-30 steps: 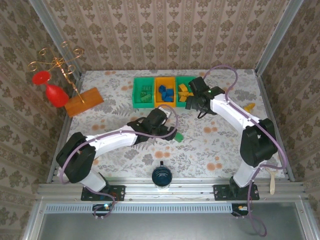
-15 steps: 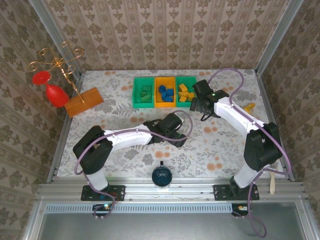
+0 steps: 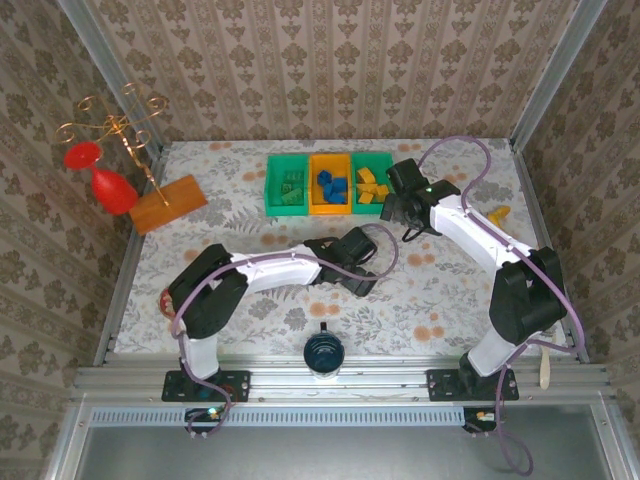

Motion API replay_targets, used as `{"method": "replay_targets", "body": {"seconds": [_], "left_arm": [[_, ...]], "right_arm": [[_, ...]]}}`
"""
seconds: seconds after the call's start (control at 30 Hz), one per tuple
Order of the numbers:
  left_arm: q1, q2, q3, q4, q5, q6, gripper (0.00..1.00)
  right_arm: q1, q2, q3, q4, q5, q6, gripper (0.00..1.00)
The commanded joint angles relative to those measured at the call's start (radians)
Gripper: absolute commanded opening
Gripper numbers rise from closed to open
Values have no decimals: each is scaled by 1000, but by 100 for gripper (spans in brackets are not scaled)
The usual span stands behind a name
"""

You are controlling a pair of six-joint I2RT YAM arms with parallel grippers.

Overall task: Sort the legos into containers by color
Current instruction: Pick up the lego from the center of the table.

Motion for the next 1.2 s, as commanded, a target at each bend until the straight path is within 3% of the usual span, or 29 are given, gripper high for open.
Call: {"method": "replay_targets", "body": {"seconds": [0.0, 0.37, 0.7, 0.87, 1.17], "left_arm": [[-5, 30, 40, -63, -44, 22, 91], [-2, 116, 99, -87, -22, 48, 78], [19, 136, 100, -88, -9, 39, 57], [30, 104, 68, -69, -27, 25, 47], [71, -53, -37, -36, -141, 10, 43]], "right_arm": [[-6, -29, -15, 4, 43, 17, 100], [-9, -29, -7, 8, 45, 15, 100], [-14, -23, -3, 11, 43, 16, 100], [-13, -19, -4, 15, 38, 16, 100], [-14, -41, -21, 23, 42, 17, 100]]}}
